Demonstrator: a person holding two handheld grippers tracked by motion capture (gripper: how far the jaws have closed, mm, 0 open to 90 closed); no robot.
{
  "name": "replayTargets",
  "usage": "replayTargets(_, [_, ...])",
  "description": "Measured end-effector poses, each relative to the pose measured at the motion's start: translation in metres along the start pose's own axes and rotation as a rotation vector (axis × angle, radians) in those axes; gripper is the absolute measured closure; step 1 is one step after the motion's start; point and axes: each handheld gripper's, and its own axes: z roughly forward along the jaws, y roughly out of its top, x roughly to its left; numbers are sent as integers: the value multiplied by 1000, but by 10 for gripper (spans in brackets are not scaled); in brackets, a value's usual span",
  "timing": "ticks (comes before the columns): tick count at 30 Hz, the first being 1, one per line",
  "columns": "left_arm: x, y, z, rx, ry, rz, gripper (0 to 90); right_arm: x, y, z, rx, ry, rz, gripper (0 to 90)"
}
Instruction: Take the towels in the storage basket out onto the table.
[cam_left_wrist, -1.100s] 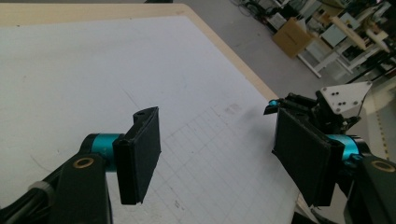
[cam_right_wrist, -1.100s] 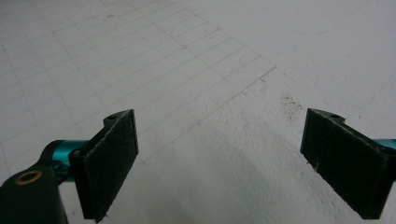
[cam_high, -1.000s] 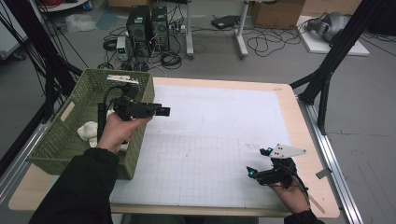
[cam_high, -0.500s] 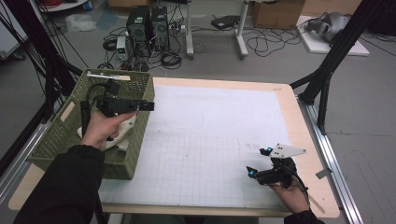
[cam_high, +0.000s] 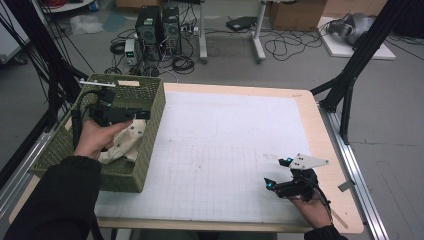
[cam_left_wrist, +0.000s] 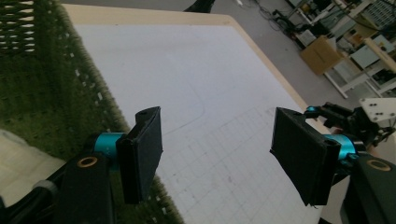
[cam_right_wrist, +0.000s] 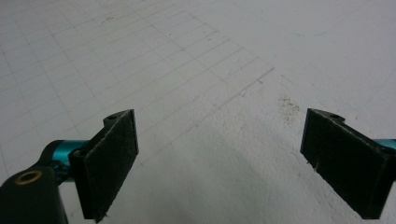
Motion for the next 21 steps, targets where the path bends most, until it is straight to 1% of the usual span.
replayTargets(1, [2,-1,-1,3,9,0,338,0,0,0,0,0,0,104])
replayTargets(3, [6,-2,-3,0,15,-5,338,0,0,0,-2,2,0,104])
replayTargets(4, [9,-3,-5,3,41,-6,338,0,0,0,-3,1,-2,104])
replayTargets(5, [11,-4,-7,3,50,-8,338,0,0,0,-3,1,-1,104])
replayTargets(6, [11,-4,-7,3,50,-8,338,0,0,0,-3,1,-1,104])
replayTargets(8, [15,-6,-9,3,70,-9,338,0,0,0,-3,1,-3,104])
replayTargets(9, [16,-6,-10,1,80,-10,338,0,0,0,-2,1,-4,104])
replayTargets(10, [18,-7,-11,6,101,-5,338,0,0,0,-3,1,-4,104])
replayTargets(11, [18,-7,-11,6,101,-5,338,0,0,0,-3,1,-4,104])
replayTargets(15, [21,-9,-12,31,161,17,337,0,0,0,-2,1,-6,104])
replayTargets(16, [23,-10,-12,43,190,28,336,0,0,0,0,0,-6,104])
replayTargets(17, [23,-10,-12,43,190,28,335,1,0,0,1,1,-4,104])
replayTargets(18, [25,-11,-12,50,204,34,335,1,0,0,-1,0,-5,104])
replayTargets(20, [29,-13,-11,74,259,46,330,1,0,-1,-1,-1,-7,103])
replayTargets(21, [29,-13,-11,74,259,46,327,1,0,-1,-1,-1,-7,103])
